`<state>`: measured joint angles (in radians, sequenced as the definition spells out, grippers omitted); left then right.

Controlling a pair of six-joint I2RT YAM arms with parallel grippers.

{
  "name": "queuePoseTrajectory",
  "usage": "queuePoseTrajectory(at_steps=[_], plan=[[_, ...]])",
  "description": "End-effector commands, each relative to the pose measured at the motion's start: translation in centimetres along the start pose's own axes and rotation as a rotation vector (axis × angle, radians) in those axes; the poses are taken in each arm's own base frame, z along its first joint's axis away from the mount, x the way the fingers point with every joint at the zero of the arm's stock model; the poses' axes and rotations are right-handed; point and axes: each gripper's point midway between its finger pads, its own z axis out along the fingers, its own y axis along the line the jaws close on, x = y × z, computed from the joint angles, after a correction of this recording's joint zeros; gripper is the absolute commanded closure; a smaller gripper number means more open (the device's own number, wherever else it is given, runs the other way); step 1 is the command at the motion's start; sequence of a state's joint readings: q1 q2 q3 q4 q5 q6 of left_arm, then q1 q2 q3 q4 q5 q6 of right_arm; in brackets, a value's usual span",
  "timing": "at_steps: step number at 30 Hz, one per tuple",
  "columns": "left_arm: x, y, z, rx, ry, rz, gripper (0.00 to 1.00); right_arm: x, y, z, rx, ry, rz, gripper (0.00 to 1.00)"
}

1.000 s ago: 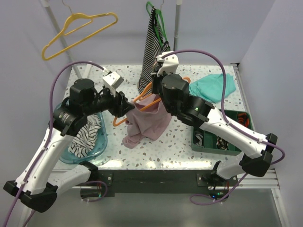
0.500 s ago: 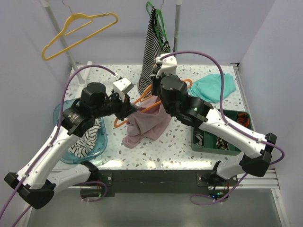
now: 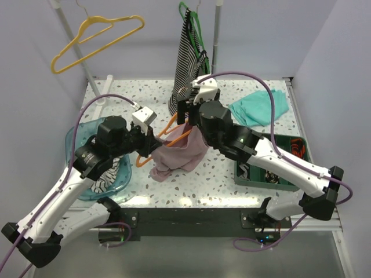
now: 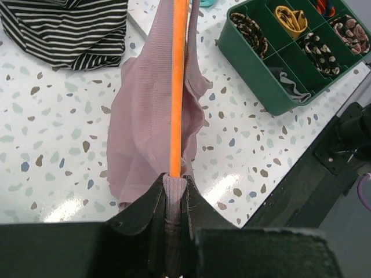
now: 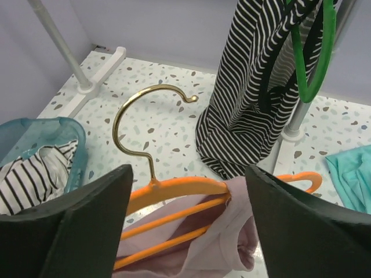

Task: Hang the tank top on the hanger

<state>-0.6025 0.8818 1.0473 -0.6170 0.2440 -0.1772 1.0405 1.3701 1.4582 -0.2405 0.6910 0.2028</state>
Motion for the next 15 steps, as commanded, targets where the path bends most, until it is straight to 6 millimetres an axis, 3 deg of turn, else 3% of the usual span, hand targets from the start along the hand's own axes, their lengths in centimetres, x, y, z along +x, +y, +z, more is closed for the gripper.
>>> queuePoseTrajectory(at_steps=[1,5,7,8,14,15], plan=[[-1.8,0.6,-1.2,-0.063,-0.123,-0.062,1.0,-1.3,-0.5,-2.2,-0.055,-0.035,0.065,0.05],[-1.4,1.4,-2.8,-0.13,-0.126,-0.093,1.0,-1.6,-2.8,-4.2,-0.027,-0.054,0.092,0.01],[-2.2,1.8,-4.2,-0.179,-0.16,-0.104,1.0,-1.4,-3.9,-5.0,0.001,-0.056,0.099,0.01],[-2.0,2.1,-4.7,-0.2,-0.153,-0.116,1.0,-2.1,-4.8,-5.9,0.012,-0.079,0.119,0.01],[-4.9,4.8,-9.8,-0.43,-0.258,-0.169,1.0,-3.3,-8.3,-8.7,0.074,-0.135,0.154,0.01],[-6.6,5.1,-11.3,-0.467,-0.307,-0.163,1.0,-3.2,-8.4,-8.8,0.075,-0.132,0.152,0.01]])
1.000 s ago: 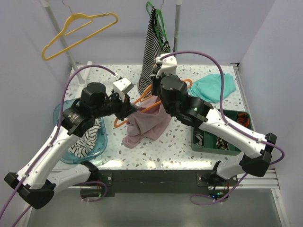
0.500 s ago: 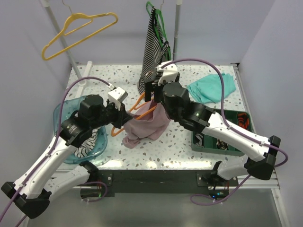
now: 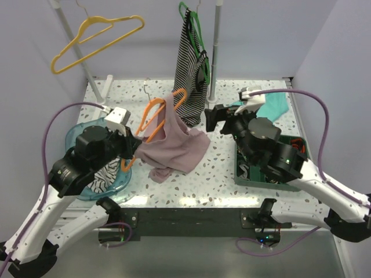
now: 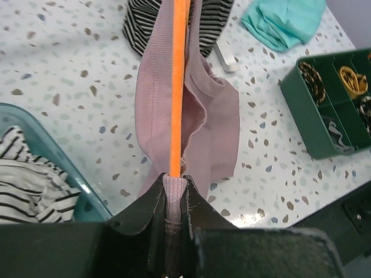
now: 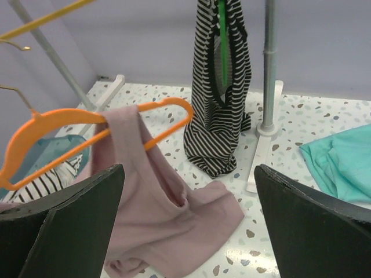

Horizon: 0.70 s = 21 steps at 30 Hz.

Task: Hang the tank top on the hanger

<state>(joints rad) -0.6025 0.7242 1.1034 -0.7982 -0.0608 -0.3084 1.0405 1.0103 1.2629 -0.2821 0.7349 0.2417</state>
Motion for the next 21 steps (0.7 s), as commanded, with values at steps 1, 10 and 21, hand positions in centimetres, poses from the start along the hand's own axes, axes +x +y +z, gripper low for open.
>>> queuePoseTrajectory(at_steps=[1,10,21], plan=[[-7.6,2.5,-4.6,-0.184,-0.238,-0.057,1.0,-1.1,-2.0,-1.2,0.059,-0.032,0.028,0.01],[-19.1,2.8,-8.9,-0.3,-0.457,0.03,1.0,-2.4,-1.9,-1.4,0.051,-0.045,0.015,0.01],[-17.7,1.7,0.5,-0.277,-0.282,0.13,1.0,-1.5,-2.1,-1.6,0.043,-0.026,-0.001,0.01]])
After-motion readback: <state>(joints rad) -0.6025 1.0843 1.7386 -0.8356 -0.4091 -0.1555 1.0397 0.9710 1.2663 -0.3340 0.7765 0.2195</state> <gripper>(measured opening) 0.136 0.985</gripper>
